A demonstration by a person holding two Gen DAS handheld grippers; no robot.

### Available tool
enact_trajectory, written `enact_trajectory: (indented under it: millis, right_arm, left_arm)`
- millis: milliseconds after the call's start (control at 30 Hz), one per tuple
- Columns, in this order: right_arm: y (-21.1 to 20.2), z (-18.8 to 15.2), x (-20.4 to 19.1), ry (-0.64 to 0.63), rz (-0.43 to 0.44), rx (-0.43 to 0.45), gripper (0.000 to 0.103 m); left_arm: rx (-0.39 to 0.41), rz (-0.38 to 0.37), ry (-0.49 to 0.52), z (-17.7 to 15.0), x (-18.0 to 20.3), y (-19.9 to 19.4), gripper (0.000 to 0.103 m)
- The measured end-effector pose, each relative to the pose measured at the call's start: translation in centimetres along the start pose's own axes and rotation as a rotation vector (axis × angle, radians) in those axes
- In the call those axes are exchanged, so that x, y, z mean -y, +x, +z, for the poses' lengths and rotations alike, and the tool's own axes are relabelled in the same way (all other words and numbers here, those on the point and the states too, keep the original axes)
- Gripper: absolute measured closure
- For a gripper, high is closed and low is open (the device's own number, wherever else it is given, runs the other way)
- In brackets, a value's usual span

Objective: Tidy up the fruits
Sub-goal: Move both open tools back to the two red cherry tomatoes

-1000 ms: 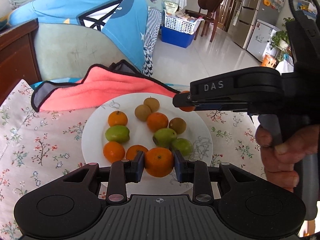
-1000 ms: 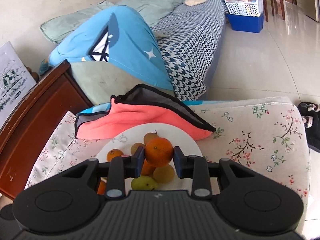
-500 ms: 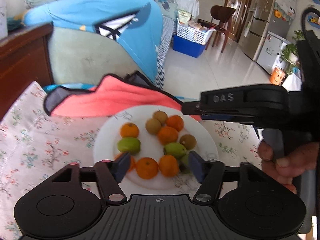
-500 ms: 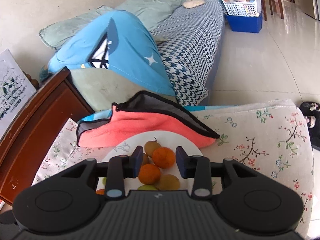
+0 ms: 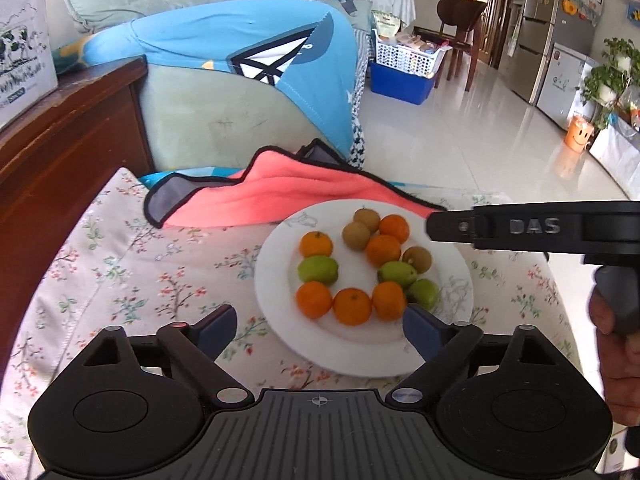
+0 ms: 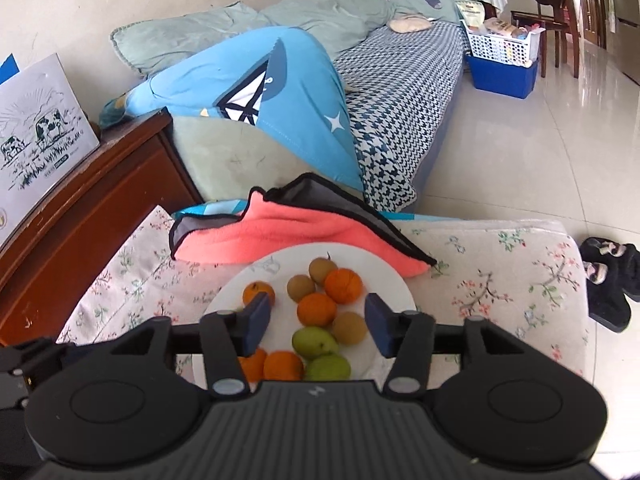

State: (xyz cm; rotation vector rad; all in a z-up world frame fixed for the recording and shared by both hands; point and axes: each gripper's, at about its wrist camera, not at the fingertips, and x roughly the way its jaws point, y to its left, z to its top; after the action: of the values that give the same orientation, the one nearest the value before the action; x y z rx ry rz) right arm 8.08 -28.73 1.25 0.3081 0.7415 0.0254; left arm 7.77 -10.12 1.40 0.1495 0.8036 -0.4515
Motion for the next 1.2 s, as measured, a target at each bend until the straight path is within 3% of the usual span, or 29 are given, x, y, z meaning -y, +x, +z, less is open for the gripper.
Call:
enact_trajectory:
  millis: [133, 233, 400, 567, 900, 1067, 1200]
  right_arm:
    - [-1.4, -0.8, -0.3, 0.010, -0.016, 0.011, 0.027]
    - [-2.4, -1.4, -0.4, 0.027, -0.014, 0.016, 0.020]
    - [-3.3, -2.9, -1.1, 0.015, 0.009, -0.007, 0.014]
    - [-4.0, -4.7, -2.3, -0.010, 0.049, -0.043, 0.007]
    - [-3.8, -8.5, -6.5, -0.158, 0.104, -0.119, 0.009]
    - [-3.2, -10.0, -9.0, -0.275, 0.126, -0.121, 0.014]
    - [-2.5, -10.7, -10.5, -0.326, 0.124, -0.099, 0.024]
  left_arm:
    - [-0.016, 0.019, 0.006, -0.6, -0.6, -0.7, 0.008]
    - [-0.019, 0.034, 0.021, -1.3, -0.7, -1.2, 0.005]
    - [-0.035, 0.071, 0.060, -2.5, -1.5, -2.1, 0.004]
    - [-0.077, 0.062, 0.011, -3.5, -4.3, -2.7, 0.004]
    - [-0.076, 0.118, -0.103, -4.7, -9.9, -4.0, 0.004]
    - [-0.091, 0.147, -0.171, -4.9, -11.7, -4.1, 0.004]
    - [-0.085, 0.162, -0.179, -4.9, -12.0, -4.3, 0.004]
